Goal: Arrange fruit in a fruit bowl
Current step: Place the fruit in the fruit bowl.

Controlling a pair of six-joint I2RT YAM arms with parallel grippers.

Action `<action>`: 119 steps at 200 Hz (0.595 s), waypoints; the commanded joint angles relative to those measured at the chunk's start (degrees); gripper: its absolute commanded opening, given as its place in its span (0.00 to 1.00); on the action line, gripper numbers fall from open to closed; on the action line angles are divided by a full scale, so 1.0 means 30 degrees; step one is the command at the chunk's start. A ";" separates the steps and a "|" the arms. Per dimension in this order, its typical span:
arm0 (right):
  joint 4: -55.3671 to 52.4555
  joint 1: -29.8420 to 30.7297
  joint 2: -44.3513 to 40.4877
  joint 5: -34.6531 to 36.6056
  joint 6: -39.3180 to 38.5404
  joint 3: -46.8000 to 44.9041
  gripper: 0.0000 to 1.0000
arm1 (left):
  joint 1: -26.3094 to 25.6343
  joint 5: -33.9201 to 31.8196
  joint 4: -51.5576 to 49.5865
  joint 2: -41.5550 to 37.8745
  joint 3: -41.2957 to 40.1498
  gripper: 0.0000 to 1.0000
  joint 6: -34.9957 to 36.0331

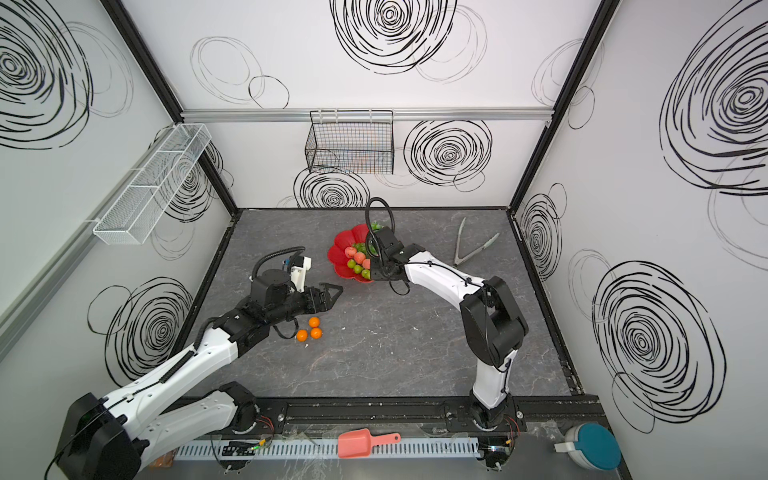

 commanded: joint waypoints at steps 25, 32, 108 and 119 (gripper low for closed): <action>0.0191 -0.0816 -0.0313 0.0072 -0.0619 0.0249 0.33 | -0.0259 -0.0276 0.2226 0.1191 0.1152 0.96 -0.0216; 0.0153 -0.0954 -0.0164 0.0028 -0.0670 0.0386 0.33 | -0.0302 -0.0260 0.2366 0.1488 0.1347 0.96 -0.0176; -0.0158 -0.2059 0.1835 0.0150 -0.1402 0.2109 0.32 | -0.0448 0.0006 0.2953 0.3848 0.3265 0.96 0.0266; -0.0266 -0.2184 0.2186 0.0128 -0.1501 0.2375 0.32 | -0.0435 0.0046 0.2982 0.3987 0.3368 0.96 0.0296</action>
